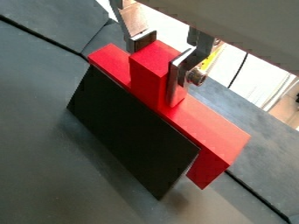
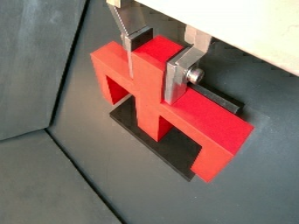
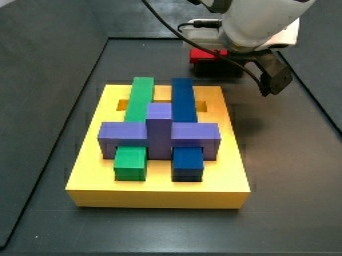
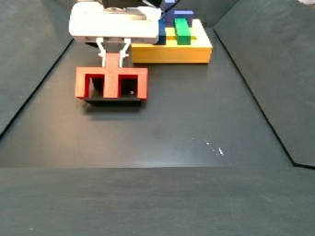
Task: Pick up the red object. Move up. Place the red object on the fixture. Regrasp the red object. Move to above the board. Insert the red object.
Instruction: Regrasp the red object.
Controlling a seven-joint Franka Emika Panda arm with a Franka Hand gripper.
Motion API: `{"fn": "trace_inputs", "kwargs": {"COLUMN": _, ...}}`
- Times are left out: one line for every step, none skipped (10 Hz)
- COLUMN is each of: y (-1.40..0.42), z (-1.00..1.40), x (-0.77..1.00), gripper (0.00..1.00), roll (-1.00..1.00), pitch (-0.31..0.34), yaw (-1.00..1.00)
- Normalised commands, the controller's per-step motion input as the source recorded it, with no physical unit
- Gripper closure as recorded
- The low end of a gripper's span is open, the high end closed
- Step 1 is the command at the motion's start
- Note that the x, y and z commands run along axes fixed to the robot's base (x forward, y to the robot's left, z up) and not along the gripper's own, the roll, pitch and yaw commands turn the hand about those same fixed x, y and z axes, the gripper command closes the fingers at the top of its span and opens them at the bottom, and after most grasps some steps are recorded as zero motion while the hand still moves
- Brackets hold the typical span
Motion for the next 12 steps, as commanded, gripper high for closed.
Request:
{"fn": "trace_inputs", "kwargs": {"y": 0.00, "z": 0.00, "x": 0.00, "gripper": 1.00, "roll": 0.00, "pitch": 0.000, "yaw": 0.00}}
{"fn": "trace_inputs", "kwargs": {"y": 0.00, "z": 0.00, "x": 0.00, "gripper": 1.00, "roll": 0.00, "pitch": 0.000, "yaw": 0.00}}
{"fn": "trace_inputs", "kwargs": {"y": 0.00, "z": 0.00, "x": 0.00, "gripper": 1.00, "roll": 0.00, "pitch": 0.000, "yaw": 0.00}}
{"fn": "trace_inputs", "kwargs": {"y": 0.00, "z": 0.00, "x": 0.00, "gripper": 1.00, "roll": 0.00, "pitch": 0.000, "yaw": 0.00}}
{"fn": "trace_inputs", "kwargs": {"y": 0.00, "z": 0.00, "x": 0.00, "gripper": 1.00, "roll": 0.00, "pitch": 0.000, "yaw": 0.00}}
{"fn": "trace_inputs", "kwargs": {"y": 0.00, "z": 0.00, "x": 0.00, "gripper": 1.00, "roll": 0.00, "pitch": 0.000, "yaw": 0.00}}
{"fn": "trace_inputs", "kwargs": {"y": 0.00, "z": 0.00, "x": 0.00, "gripper": 1.00, "roll": 0.00, "pitch": 0.000, "yaw": 0.00}}
{"fn": "trace_inputs", "kwargs": {"y": 0.00, "z": 0.00, "x": 0.00, "gripper": 1.00, "roll": 0.00, "pitch": 0.000, "yaw": 0.00}}
{"fn": "trace_inputs", "kwargs": {"y": 0.00, "z": 0.00, "x": 0.00, "gripper": 1.00, "roll": 0.00, "pitch": 0.000, "yaw": 0.00}}
{"fn": "trace_inputs", "kwargs": {"y": 0.00, "z": 0.00, "x": 0.00, "gripper": 1.00, "roll": 0.00, "pitch": 0.000, "yaw": 0.00}}
{"fn": "trace_inputs", "kwargs": {"y": 0.00, "z": 0.00, "x": 0.00, "gripper": 1.00, "roll": 0.00, "pitch": 0.000, "yaw": 0.00}}
{"fn": "trace_inputs", "kwargs": {"y": 0.00, "z": 0.00, "x": 0.00, "gripper": 1.00, "roll": 0.00, "pitch": 0.000, "yaw": 0.00}}
